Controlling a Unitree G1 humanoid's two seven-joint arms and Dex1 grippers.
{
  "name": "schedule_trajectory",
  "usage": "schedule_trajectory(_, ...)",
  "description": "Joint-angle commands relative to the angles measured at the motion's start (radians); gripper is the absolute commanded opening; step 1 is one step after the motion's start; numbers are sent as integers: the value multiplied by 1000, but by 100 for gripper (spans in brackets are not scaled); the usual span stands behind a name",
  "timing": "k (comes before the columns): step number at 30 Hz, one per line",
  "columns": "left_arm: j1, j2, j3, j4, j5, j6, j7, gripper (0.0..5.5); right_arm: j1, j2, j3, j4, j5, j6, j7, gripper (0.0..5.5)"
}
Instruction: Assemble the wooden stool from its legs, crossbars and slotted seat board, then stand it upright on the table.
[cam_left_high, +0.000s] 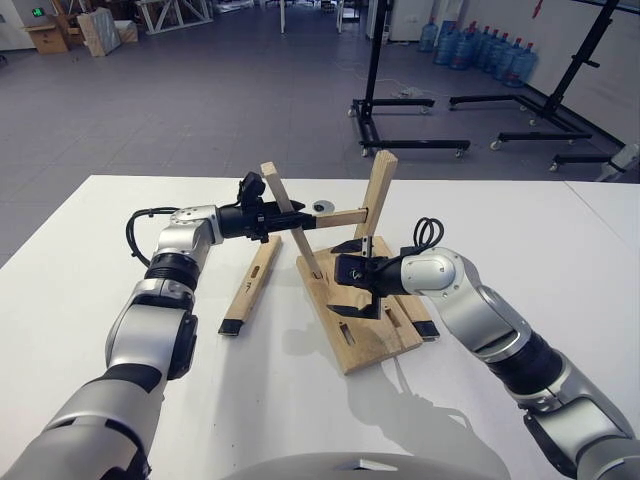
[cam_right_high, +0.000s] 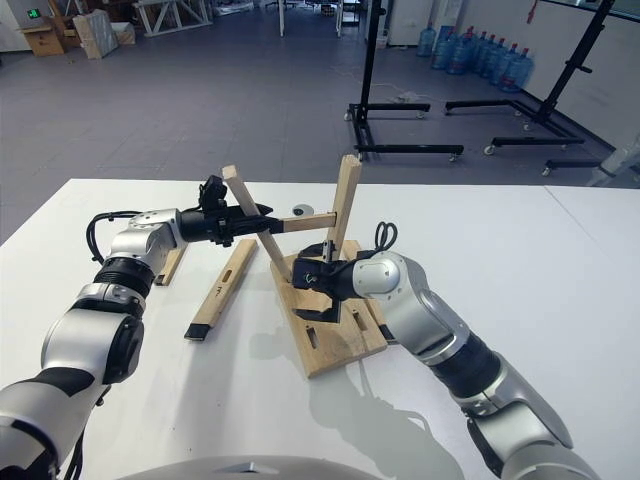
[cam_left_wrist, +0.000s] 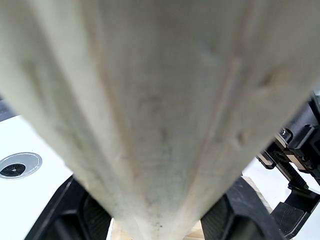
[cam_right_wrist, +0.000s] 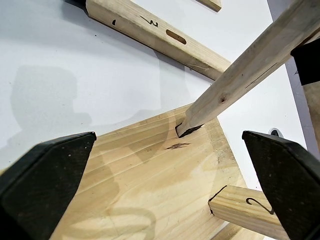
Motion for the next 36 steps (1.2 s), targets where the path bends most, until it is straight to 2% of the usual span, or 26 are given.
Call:
schedule_trajectory(1, 7, -1, -30, 36, 61, 43, 20, 202, -17, 7, 6, 0, -3, 11, -5, 540)
schedule_trajectory(8, 1, -7, -97, 32, 122, 43, 2, 202, -18, 11, 7, 1, -4, 12, -7, 540)
schedule_trajectory(22, -39, -4, -138, 57, 141, 130, -9, 202, -40, 9, -15, 16, -9, -2, -13, 540)
schedule_trajectory(26, -31, -3, -142, 57, 143, 130, -13, 202, -173, 3, -131, 63, 19, -31, -33, 540)
schedule_trajectory(30, -34, -4, -144, 62, 144, 135, -13, 202, -348, 100, -249, 173, 32, -50, -173, 540)
schedule_trajectory(36, -38, -12, -148, 63, 145, 136, -4, 202, -394, 140, -205, 274, -49, -142, -297, 540)
